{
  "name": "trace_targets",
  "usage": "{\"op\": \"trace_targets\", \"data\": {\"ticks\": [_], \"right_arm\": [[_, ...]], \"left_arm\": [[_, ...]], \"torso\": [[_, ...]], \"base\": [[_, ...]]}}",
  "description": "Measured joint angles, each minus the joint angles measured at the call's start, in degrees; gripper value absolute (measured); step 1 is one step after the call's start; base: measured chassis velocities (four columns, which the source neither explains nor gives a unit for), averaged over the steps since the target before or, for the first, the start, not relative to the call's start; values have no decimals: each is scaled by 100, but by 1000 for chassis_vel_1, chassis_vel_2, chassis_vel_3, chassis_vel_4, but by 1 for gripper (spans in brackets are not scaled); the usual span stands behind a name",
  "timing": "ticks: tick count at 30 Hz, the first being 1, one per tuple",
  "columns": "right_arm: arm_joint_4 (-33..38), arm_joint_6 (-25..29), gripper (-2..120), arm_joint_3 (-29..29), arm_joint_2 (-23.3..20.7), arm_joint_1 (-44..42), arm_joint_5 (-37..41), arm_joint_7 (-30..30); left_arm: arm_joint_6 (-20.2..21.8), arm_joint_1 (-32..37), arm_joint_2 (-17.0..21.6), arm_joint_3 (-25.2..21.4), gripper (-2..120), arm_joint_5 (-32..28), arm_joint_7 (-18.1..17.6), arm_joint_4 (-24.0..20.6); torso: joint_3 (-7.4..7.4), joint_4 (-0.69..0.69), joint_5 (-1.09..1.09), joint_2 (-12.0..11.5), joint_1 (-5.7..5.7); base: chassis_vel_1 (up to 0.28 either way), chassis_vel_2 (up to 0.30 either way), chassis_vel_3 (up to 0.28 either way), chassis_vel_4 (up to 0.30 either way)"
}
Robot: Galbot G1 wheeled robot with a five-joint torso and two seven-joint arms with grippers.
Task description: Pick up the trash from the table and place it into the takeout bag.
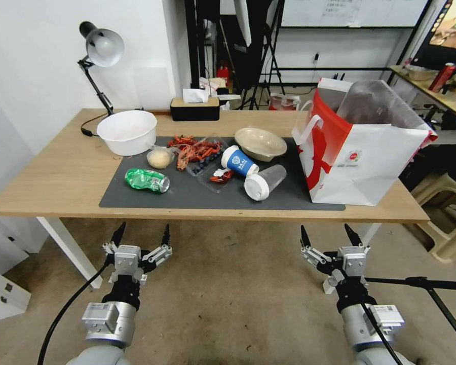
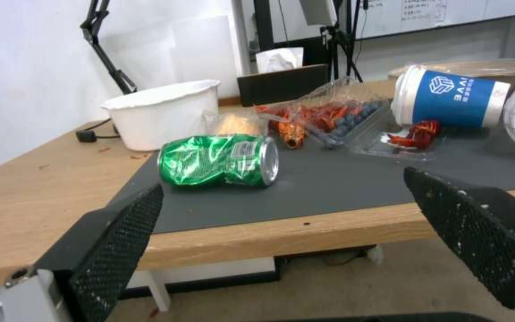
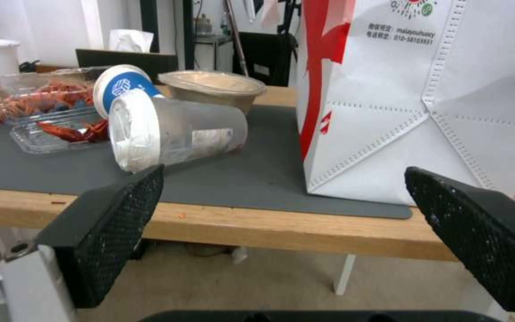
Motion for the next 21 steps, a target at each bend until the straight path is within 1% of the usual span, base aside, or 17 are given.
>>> {"op": "trace_targets", "data": {"ticks": [7, 11, 12, 14, 15, 16, 17, 18, 19, 20, 21], "right_arm": [[0, -4, 100, 0, 0, 2, 0, 0], [15, -126, 100, 9, 0, 73, 29, 12], [15, -126, 100, 9, 0, 73, 29, 12], [40, -380, 100, 47, 2, 211, 101, 41], [68, -589, 100, 86, 6, 332, 164, 70], [68, -589, 100, 86, 6, 332, 164, 70], [93, -786, 100, 119, 11, 438, 221, 95], [109, -905, 100, 138, 13, 505, 256, 111], [131, -1059, 100, 165, 14, 636, 307, 136], [130, -1125, 100, 168, 13, 676, 339, 150], [130, -1125, 100, 168, 13, 676, 339, 150]], "left_arm": [[10, -6, -1, 0, 100, -5, 0, -1], [273, -138, -41, -8, 100, -103, 18, -50], [273, -138, -41, -8, 100, -103, 18, -50], [522, -252, -85, -20, 100, -198, 35, -90], [735, -348, -126, -30, 100, -280, 52, -136], [735, -348, -126, -30, 100, -280, 52, -136], [928, -433, -161, -39, 100, -352, 68, -169], [1025, -477, -178, -44, 100, -389, 76, -189], [1423, -656, -249, -65, 100, -540, 111, -270], [1622, -749, -284, -73, 100, -616, 128, -309], [1622, -749, -284, -73, 100, -616, 128, -309]], "torso": [[0, 0, 0, 0, 0], [0, -1, 0, 0, 0], [0, -1, 0, 0, 0], [0, 0, 0, 0, 0], [0, 0, 1, 0, -1], [0, 0, 1, 0, -1], [0, 0, 0, 0, 0], [0, 0, 0, 0, 0], [0, 2, 0, 0, 1], [1, -1, 1, 0, 1], [1, -1, 1, 0, 1]], "base": [[0, 0, 0, 0], [0, 0, 0, 0], [0, 0, 0, 0], [0, 0, 0, 0], [0, 0, 0, 0], [0, 0, 0, 0], [0, 0, 0, 0], [0, 0, 0, 0], [0, 0, 0, 0], [0, 0, 0, 0], [0, 0, 0, 0]]}}
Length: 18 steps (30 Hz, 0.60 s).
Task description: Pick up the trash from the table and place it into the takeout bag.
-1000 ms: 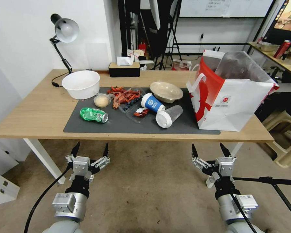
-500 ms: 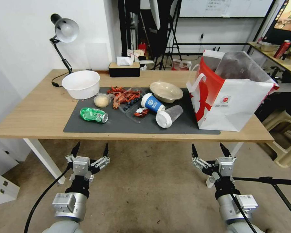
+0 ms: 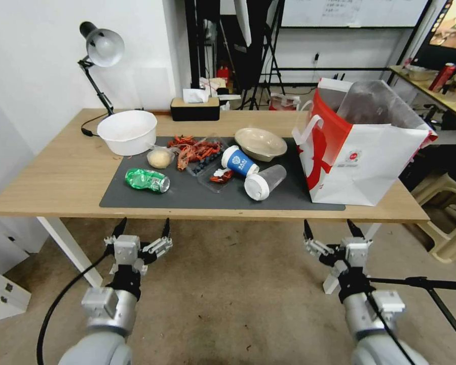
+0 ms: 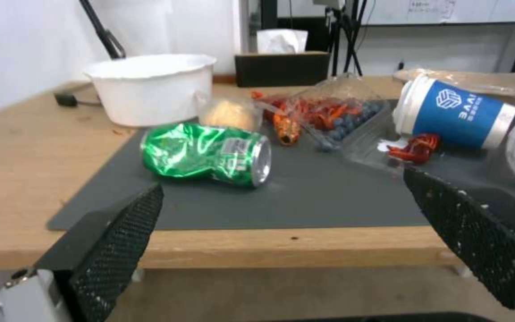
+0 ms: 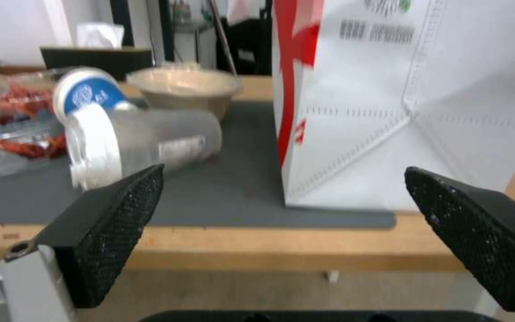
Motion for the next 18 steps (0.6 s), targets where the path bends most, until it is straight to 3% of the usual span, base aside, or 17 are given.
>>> {"op": "trace_targets", "data": {"ticks": [2, 6, 18], "right_arm": [[2, -282, 100, 44, -29, 217, 174, 87], [9, -755, 100, 66, -102, 622, 589, 309], [-177, -449, 100, -285, -308, 899, 1180, 464]], "left_arm": [[245, -153, -74, -63, 100, -178, 55, -53], [288, -208, -88, -87, 100, -242, 102, -56], [55, -204, -64, -140, 100, -246, 158, 36]], "torso": [[-1, 0, -1, 0, -1], [0, 4, -1, 0, 0], [-1, 1, -1, 0, -1]], "base": [[0, 0, 0, 0], [0, 0, 0, 0], [0, 0, 0, 0]]}}
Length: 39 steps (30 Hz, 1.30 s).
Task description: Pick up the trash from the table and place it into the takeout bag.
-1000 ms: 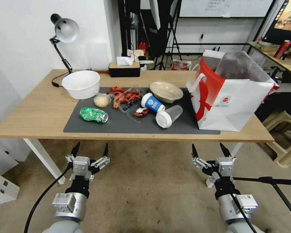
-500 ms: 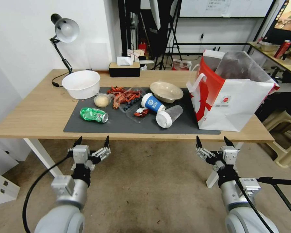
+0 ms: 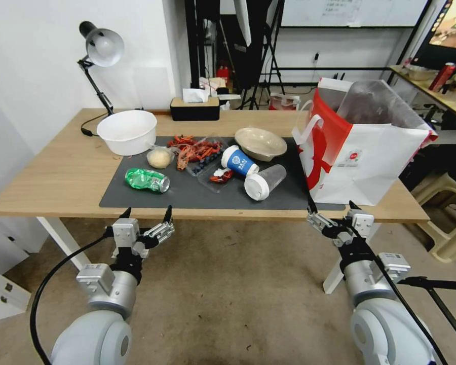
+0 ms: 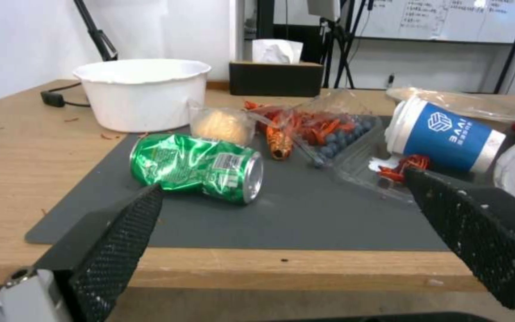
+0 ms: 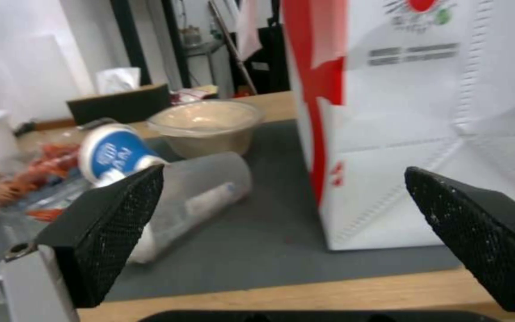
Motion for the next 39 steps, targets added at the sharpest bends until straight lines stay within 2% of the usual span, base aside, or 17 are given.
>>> {"op": "trace_targets", "data": {"ticks": [10, 11, 21, 24, 32, 39], "right_arm": [[-434, 134, 100, -797, -281, 640, 603, 571], [-480, 137, 100, -923, -282, 704, 614, 689], [-1124, 99, 100, -1885, -162, 1421, 246, 1330], [-1375, -61, 100, -2155, -109, 1811, 145, 1671], [-1645, -536, 100, -2403, 26, 2217, -359, 2055], [-1759, -685, 100, -2481, 8, 2259, -455, 2086]], "left_arm": [[-112, -29, 14, -2, 100, 21, 53, 112], [-121, -48, 34, 9, 100, 23, 62, 137], [-250, 44, 28, -97, 100, 45, 71, 178], [-290, 65, 13, -100, 100, 97, 71, 224], [-391, 62, -19, -89, 100, 143, 75, 332], [-464, 44, -26, -87, 100, 147, 74, 422]], "torso": [[0, 3, 0, 0, 0], [0, -2, -1, 0, 0], [0, 0, 0, 0, -1], [0, 1, -1, 0, 0], [0, 1, -1, 0, 0], [0, 0, 0, 0, 0]], "base": [[0, 0, 0, 0], [0, 0, 0, 0], [0, 0, 0, 0], [0, 0, 0, 0], [0, 0, 0, 0], [0, 0, 0, 0]]}}
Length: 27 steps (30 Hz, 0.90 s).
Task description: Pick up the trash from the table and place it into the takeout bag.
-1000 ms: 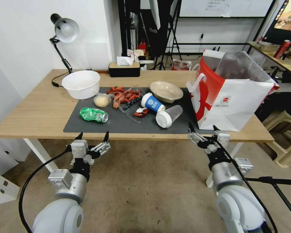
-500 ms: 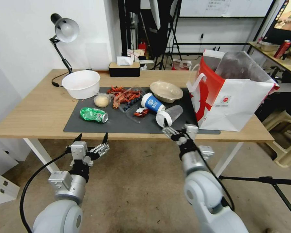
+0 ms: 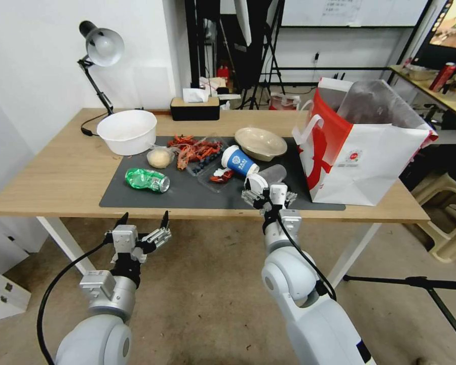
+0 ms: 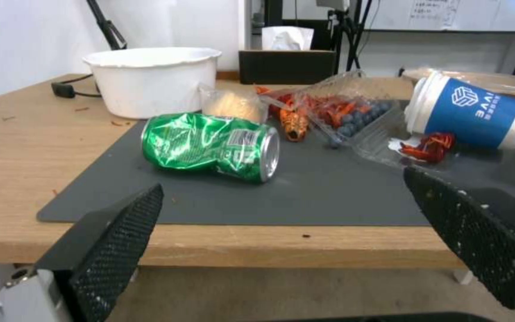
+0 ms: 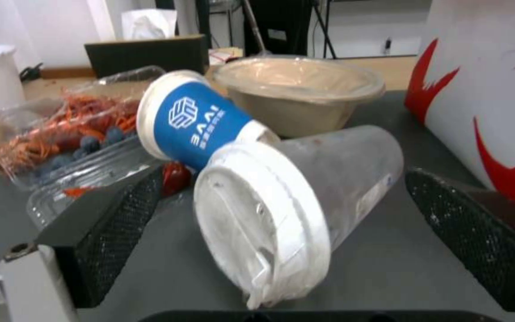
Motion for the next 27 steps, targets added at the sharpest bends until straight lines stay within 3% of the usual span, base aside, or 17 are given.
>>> {"op": "trace_targets", "data": {"ticks": [11, 18, 19, 21, 27], "right_arm": [[-307, 2, 99, -28, -28, 119, 125, -53], [-374, -14, 85, -40, 1, 130, 107, -24], [-375, -18, 73, -44, 2, 117, 105, -23], [-380, -23, 64, -47, 7, 93, 87, -20], [-364, -41, 47, -46, 8, 28, 57, -22]], "left_arm": [[-102, -43, 11, 10, 100, 0, -16, 108], [-137, -66, 30, 6, 100, -2, -32, 156], [-153, -73, 32, 6, 100, -3, -35, 176], [-180, -85, 28, 11, 100, -3, -37, 220], [-230, -113, 26, 27, 100, -3, -38, 287]], "torso": [[0, 0, 0, 0, 0], [0, 0, 0, 0, 0], [0, 0, 0, 0, 0], [0, 0, 0, 0, 0], [0, 0, 0, 0, 0]], "base": [[0, 0, 0, 0], [0, 0, 0, 0], [0, 0, 0, 0], [0, 0, 0, 0], [0, 0, 0, 0]]}}
